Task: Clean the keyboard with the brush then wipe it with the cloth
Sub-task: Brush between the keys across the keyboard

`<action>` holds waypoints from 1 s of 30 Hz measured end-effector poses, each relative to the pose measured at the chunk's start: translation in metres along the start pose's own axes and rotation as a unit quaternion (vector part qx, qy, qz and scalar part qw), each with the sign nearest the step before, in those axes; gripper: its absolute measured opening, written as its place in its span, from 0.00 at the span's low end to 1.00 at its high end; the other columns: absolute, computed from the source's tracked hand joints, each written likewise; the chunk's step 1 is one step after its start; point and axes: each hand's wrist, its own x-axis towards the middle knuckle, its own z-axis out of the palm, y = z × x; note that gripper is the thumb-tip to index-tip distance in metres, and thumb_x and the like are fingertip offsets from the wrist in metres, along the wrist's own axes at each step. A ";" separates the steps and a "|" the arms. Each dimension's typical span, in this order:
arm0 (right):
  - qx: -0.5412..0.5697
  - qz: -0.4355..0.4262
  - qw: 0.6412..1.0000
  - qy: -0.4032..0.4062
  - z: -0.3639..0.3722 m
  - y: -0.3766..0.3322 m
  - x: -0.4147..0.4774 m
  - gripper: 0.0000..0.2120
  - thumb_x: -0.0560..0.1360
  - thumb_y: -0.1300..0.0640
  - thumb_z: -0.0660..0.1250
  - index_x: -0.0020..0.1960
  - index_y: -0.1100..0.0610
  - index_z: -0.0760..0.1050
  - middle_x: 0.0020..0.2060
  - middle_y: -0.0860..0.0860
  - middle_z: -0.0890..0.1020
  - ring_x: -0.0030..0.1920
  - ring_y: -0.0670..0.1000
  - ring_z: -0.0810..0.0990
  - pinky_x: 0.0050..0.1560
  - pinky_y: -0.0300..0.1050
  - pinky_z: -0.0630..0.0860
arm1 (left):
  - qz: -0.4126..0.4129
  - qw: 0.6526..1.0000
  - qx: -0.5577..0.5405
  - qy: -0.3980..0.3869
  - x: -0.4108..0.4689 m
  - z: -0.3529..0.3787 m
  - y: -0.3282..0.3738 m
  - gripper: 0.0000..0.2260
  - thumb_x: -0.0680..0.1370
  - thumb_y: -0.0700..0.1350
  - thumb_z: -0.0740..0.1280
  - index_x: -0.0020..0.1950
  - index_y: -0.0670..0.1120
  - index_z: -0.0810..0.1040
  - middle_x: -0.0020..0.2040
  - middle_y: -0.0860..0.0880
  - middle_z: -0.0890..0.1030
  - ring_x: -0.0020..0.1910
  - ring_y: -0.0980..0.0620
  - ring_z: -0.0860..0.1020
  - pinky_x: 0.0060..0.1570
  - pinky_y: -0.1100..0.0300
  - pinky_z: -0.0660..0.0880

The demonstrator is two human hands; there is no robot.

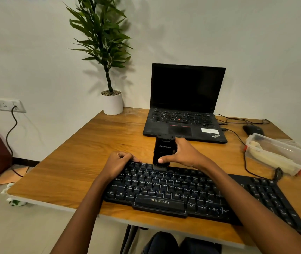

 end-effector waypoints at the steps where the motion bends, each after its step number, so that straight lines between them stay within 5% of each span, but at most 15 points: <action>1: -0.012 -0.005 1.000 -0.011 0.002 0.000 0.001 0.29 0.65 0.58 0.77 0.62 0.52 0.68 0.55 0.44 0.75 0.57 0.44 0.72 0.51 0.27 0.67 | 0.000 1.000 0.002 0.001 0.000 0.000 0.000 0.12 0.79 0.38 0.61 0.40 0.41 0.83 0.41 0.50 0.85 0.40 0.57 0.82 0.40 0.71 0.75; 4: -0.060 -0.018 0.998 -0.003 0.005 0.001 0.006 0.30 0.66 0.56 0.76 0.65 0.56 0.69 0.60 0.49 0.76 0.60 0.47 0.73 0.55 0.36 0.68 | 0.002 1.000 -0.001 0.001 0.000 0.001 0.001 0.13 0.79 0.37 0.61 0.39 0.41 0.82 0.36 0.54 0.84 0.36 0.61 0.81 0.37 0.73 0.74; 7: -0.101 -0.020 0.994 0.032 0.005 -0.002 0.009 0.27 0.66 0.57 0.76 0.62 0.57 0.71 0.56 0.52 0.78 0.57 0.52 0.76 0.49 0.38 0.70 | 0.003 1.000 -0.003 0.001 0.000 0.001 0.001 0.13 0.79 0.37 0.61 0.40 0.41 0.82 0.38 0.53 0.84 0.38 0.60 0.82 0.39 0.73 0.74; 11: -0.014 -0.001 0.999 0.033 0.003 -0.005 0.006 0.24 0.65 0.57 0.77 0.57 0.52 0.70 0.49 0.44 0.76 0.53 0.46 0.75 0.46 0.32 0.70 | 0.002 1.000 -0.006 -0.005 0.001 -0.001 -0.002 0.12 0.79 0.38 0.61 0.40 0.42 0.83 0.41 0.50 0.85 0.42 0.56 0.83 0.42 0.70 0.76; 17: -0.106 -0.017 0.994 0.016 0.011 -0.003 0.007 0.31 0.65 0.52 0.76 0.65 0.57 0.70 0.60 0.51 0.77 0.60 0.50 0.74 0.56 0.42 0.71 | 0.004 1.000 0.000 0.001 0.002 0.000 -0.002 0.12 0.79 0.37 0.61 0.41 0.41 0.83 0.42 0.49 0.85 0.41 0.57 0.82 0.41 0.72 0.75; 20: -0.139 -0.030 0.989 0.039 0.010 -0.008 0.008 0.27 0.67 0.54 0.75 0.63 0.57 0.71 0.57 0.52 0.78 0.57 0.50 0.75 0.47 0.38 0.69 | 0.000 1.000 -0.005 -0.001 0.002 -0.001 -0.001 0.12 0.78 0.38 0.62 0.40 0.41 0.83 0.42 0.50 0.85 0.41 0.58 0.82 0.41 0.72 0.75; 24: -0.056 -0.016 0.998 0.036 0.009 -0.011 0.004 0.27 0.65 0.56 0.77 0.61 0.55 0.71 0.55 0.48 0.77 0.54 0.45 0.73 0.49 0.34 0.68 | -0.001 1.000 -0.008 -0.006 0.001 -0.001 -0.001 0.14 0.79 0.37 0.61 0.39 0.42 0.83 0.41 0.50 0.85 0.41 0.56 0.83 0.40 0.70 0.76; 30: -0.103 -0.025 0.994 0.025 0.016 -0.007 0.007 0.31 0.66 0.54 0.76 0.65 0.56 0.69 0.60 0.51 0.77 0.60 0.49 0.74 0.53 0.36 0.67 | 0.002 1.000 -0.002 -0.002 0.000 -0.001 0.000 0.14 0.79 0.37 0.60 0.40 0.41 0.83 0.39 0.53 0.85 0.39 0.59 0.82 0.39 0.72 0.74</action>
